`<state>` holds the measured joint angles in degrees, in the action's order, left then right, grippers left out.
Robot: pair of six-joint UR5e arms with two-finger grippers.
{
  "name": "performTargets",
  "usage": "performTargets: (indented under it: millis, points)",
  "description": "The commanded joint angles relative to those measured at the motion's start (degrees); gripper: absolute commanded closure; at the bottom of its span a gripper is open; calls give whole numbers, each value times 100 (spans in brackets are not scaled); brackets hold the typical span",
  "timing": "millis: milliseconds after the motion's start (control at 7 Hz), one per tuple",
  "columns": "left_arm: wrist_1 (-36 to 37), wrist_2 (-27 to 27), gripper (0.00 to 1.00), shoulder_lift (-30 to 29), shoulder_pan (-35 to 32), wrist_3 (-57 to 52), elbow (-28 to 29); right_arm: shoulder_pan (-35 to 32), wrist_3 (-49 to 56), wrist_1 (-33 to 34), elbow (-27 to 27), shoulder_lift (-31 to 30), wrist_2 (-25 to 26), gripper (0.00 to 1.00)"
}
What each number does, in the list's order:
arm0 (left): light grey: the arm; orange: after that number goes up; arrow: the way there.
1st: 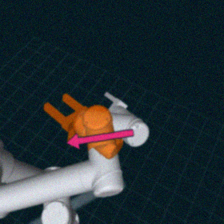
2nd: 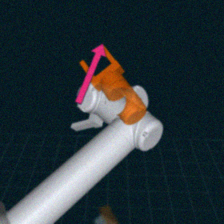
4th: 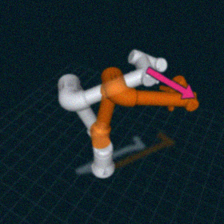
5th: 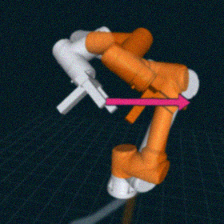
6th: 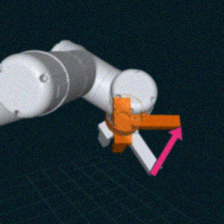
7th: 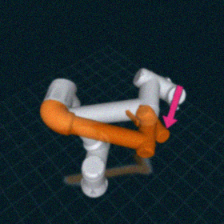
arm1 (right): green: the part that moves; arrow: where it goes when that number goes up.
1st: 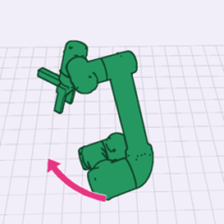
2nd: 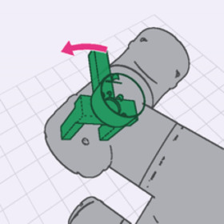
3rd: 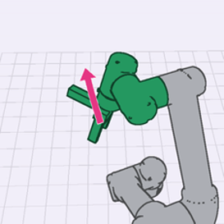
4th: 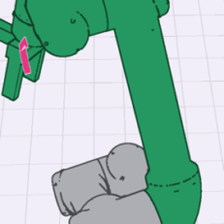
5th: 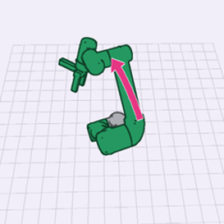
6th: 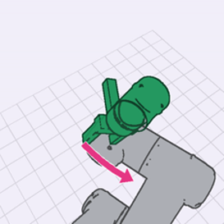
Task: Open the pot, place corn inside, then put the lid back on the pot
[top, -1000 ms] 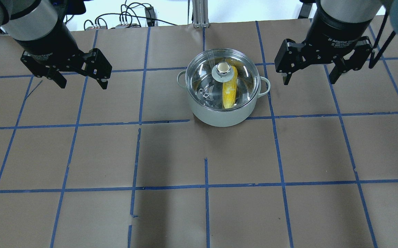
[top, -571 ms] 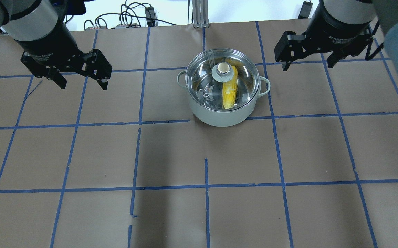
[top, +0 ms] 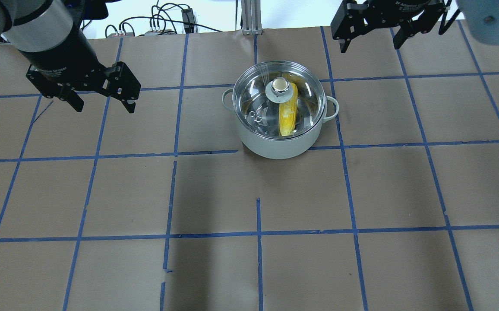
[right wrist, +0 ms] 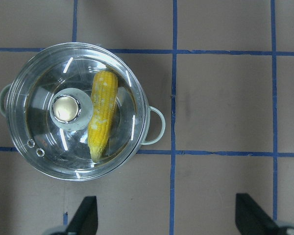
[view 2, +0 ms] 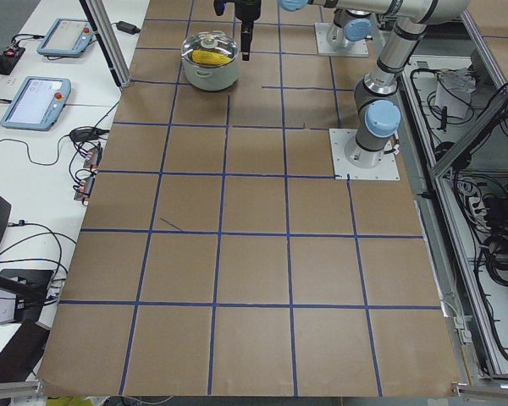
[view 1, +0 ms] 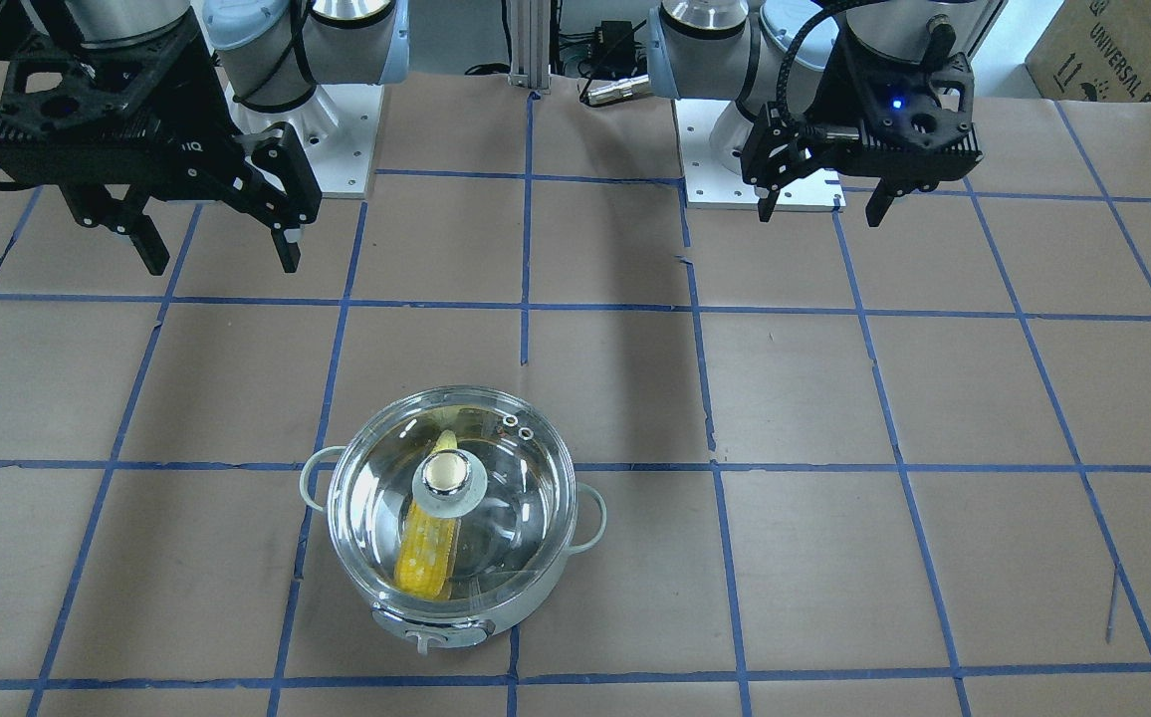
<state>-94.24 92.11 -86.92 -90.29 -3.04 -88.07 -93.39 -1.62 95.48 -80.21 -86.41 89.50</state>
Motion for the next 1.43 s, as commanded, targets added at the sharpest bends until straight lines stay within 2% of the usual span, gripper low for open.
performTargets:
  millis: [0, 429, 1286]
  points:
    - [-7, 0, 0, 0, -6, -4, 0, -12, 4, -12, 93, 202, -11, 0]
    - [-7, 0, 0, 0, -6, 5, 0, 5, 82, -634, 75, 405, 41, 0]
    - [-33, 0, 0, 17, -6, 40, 9, 14, 109, -671, 84, 396, 50, 0]
